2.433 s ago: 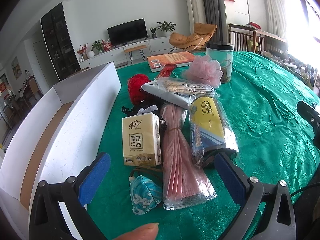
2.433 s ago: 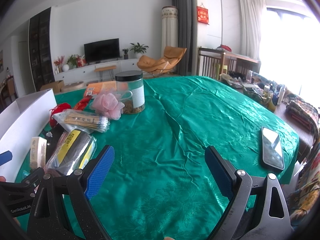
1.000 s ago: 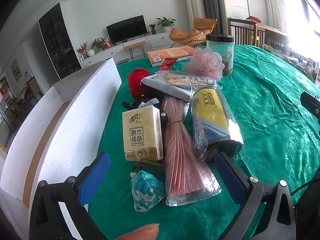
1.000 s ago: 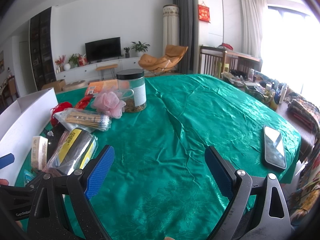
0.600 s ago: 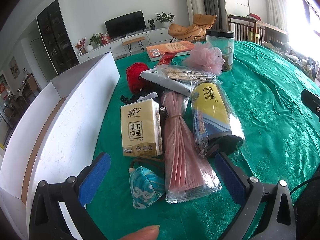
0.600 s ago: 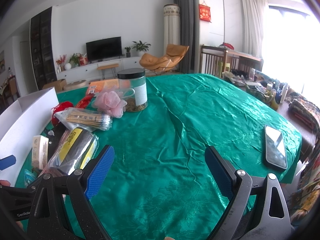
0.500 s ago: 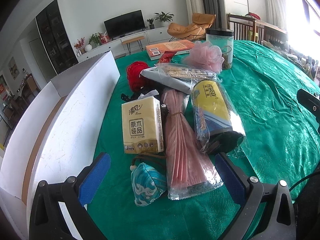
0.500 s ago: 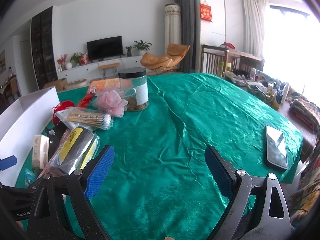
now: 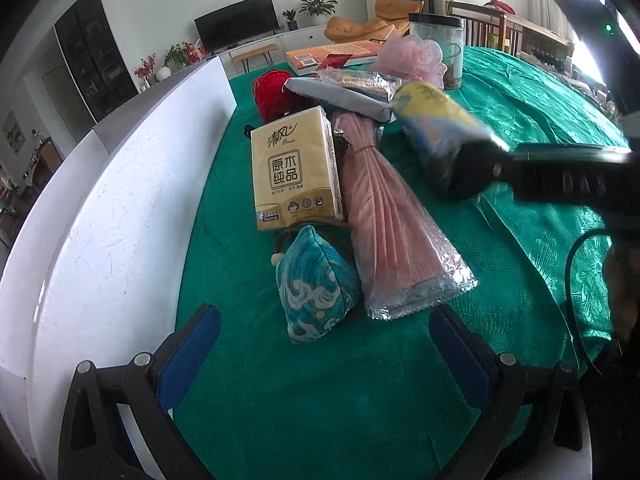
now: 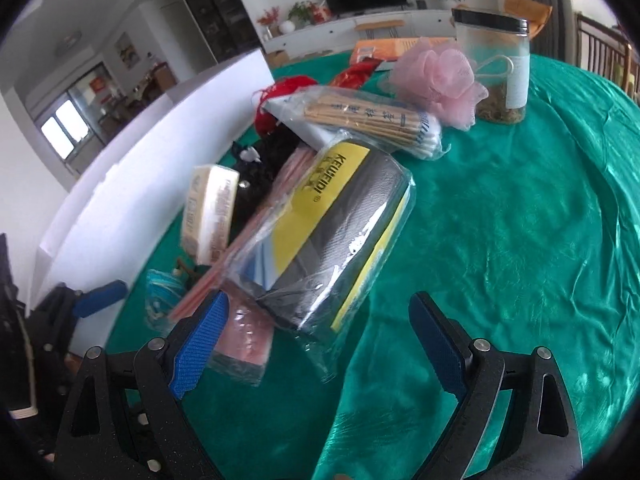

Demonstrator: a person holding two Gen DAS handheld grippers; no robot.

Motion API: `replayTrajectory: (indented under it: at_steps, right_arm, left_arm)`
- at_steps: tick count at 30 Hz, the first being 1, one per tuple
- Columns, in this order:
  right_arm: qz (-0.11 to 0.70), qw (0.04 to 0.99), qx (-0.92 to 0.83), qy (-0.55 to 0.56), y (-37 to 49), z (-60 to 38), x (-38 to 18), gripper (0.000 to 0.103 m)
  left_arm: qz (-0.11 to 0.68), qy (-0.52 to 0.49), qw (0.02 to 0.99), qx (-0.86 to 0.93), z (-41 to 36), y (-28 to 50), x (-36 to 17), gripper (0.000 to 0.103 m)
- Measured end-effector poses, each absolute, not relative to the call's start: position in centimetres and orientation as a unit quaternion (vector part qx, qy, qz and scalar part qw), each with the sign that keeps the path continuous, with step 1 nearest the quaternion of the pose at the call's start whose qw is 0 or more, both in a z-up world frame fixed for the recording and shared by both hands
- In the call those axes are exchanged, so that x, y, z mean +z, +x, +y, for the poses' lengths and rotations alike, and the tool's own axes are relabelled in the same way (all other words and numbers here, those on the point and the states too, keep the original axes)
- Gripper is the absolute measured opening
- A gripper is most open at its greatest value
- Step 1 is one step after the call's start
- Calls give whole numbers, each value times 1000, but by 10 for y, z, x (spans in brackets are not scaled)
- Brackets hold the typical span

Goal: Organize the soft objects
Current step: 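Move the left tool toward the yellow tissue pack while the right tool approaches the garbage-bag roll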

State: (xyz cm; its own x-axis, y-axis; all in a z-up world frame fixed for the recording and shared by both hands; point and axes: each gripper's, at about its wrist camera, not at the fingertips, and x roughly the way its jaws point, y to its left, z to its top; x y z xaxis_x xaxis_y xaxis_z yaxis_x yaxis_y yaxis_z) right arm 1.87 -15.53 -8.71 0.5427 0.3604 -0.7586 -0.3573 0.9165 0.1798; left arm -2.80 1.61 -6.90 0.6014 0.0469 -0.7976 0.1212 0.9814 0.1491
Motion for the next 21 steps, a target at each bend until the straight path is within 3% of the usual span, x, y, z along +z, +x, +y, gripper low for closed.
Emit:
replayTrajectory:
  at_steps: [4, 9, 21]
  right_arm:
    - [358, 917, -77, 158, 10, -272, -70, 93]
    - [340, 910, -78, 223, -18, -313, -71, 94]
    - [428, 889, -122, 103, 3, -272, -90, 94]
  left_arm:
    - [451, 93, 887, -29, 13, -25, -74, 103]
    - [460, 88, 883, -40, 3, -13, -81, 103]
    - [502, 34, 862, -69, -8, 14, -85, 103]
